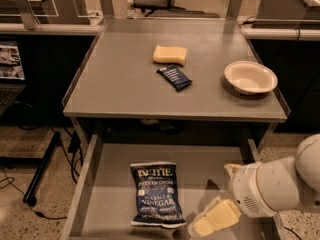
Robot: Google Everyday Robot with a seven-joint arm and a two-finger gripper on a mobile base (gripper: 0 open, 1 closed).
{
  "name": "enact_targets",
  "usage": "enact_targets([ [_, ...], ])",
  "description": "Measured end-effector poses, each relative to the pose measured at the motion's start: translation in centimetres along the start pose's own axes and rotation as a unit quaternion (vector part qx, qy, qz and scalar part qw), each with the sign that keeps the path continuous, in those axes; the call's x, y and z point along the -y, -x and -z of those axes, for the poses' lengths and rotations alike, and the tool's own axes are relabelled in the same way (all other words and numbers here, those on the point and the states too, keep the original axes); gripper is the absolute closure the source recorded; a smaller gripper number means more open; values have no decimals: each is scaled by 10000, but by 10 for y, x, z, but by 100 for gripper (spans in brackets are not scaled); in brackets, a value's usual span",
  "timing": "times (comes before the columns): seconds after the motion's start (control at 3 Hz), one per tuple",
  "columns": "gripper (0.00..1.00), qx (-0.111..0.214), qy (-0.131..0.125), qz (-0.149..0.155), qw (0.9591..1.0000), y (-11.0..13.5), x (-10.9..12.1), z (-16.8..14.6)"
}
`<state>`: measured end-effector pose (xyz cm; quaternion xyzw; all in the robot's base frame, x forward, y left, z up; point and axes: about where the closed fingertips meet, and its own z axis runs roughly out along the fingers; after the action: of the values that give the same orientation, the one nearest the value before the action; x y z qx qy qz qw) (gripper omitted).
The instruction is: Pick blue chip bag from top drawer and place on counter
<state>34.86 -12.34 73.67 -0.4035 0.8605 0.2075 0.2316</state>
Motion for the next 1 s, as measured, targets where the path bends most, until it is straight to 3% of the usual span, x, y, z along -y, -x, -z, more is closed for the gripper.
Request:
enact_targets([
  [0.33, 0, 254, -94, 151, 9995, 21, -22, -41],
  [0.67, 0, 477, -518, 611, 9956, 58, -29, -67],
  [1.0, 0, 477, -518, 611, 9956, 58, -29, -67],
])
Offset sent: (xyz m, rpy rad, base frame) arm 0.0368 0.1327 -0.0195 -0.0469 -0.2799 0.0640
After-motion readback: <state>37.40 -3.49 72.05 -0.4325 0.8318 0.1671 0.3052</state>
